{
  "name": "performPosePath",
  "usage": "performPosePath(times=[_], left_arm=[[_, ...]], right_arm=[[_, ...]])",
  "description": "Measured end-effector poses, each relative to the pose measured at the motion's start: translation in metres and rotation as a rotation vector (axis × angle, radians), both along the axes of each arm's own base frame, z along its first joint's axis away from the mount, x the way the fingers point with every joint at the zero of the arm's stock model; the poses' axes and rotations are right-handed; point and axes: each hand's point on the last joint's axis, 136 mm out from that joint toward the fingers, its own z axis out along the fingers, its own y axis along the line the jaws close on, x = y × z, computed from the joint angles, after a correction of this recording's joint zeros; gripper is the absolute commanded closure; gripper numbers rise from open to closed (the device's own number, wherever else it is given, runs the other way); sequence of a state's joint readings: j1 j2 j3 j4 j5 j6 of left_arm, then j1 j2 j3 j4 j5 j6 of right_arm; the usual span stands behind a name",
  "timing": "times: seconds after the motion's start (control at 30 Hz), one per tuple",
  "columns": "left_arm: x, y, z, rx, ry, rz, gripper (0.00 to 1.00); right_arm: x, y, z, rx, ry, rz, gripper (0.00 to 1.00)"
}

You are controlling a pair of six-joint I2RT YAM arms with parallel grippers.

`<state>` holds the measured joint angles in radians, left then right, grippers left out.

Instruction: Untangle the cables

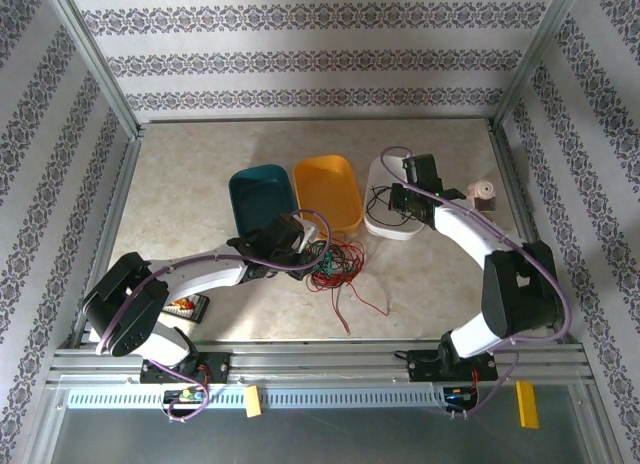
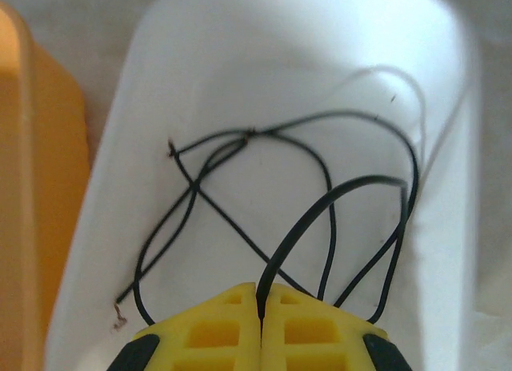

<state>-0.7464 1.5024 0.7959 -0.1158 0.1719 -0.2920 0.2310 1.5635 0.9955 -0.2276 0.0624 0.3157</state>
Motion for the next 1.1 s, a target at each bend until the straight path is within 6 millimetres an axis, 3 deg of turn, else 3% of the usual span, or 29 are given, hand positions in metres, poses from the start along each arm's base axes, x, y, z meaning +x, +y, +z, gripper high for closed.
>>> performPosePath(times=[0.13,0.17,0.23,0.33,0.47,0.63,0.73,0.83,1.0,1.1], left_arm=[[0.000,0.000,0.000,0.000,0.000,0.001,0.77],[0.000,0.000,0.000,0.000,0.000,0.001,0.75],[0.000,0.000,0.000,0.001,-0.001,0.004,0.67],[0.001,0.001,0.002,0.000,-0.007,0.010,0.61],[0.002,0.004,0.010,-0.009,-0.033,0.022,0.50],[0.003,0.006,0.017,-0.017,-0.054,0.030,0.46],[0.003,0.007,0.017,-0.015,-0.054,0.035,0.41],[0.003,0.008,0.017,-0.015,-0.057,0.037,0.39],[0.003,0.008,0.016,-0.011,-0.060,0.030,0.38],[0.003,0.008,0.016,-0.009,-0.062,0.026,0.37]], right_arm=[[0.003,0.003,-0.025,0.004,0.067,0.000,0.99],[0.004,0.004,-0.028,0.005,0.074,0.000,0.93],[0.008,0.006,-0.027,0.015,0.075,-0.006,0.70],[0.016,0.008,-0.015,0.029,0.046,-0.008,0.59],[0.019,0.009,0.007,0.041,-0.004,-0.006,0.54],[0.011,0.011,0.061,0.066,-0.132,0.003,0.54],[-0.010,0.025,0.090,0.091,-0.203,0.067,0.54],[-0.043,0.063,0.096,0.126,-0.205,0.225,0.54],[-0.112,0.127,0.054,0.162,-0.047,0.502,0.55],[-0.149,0.144,0.028,0.164,0.056,0.607,0.56]])
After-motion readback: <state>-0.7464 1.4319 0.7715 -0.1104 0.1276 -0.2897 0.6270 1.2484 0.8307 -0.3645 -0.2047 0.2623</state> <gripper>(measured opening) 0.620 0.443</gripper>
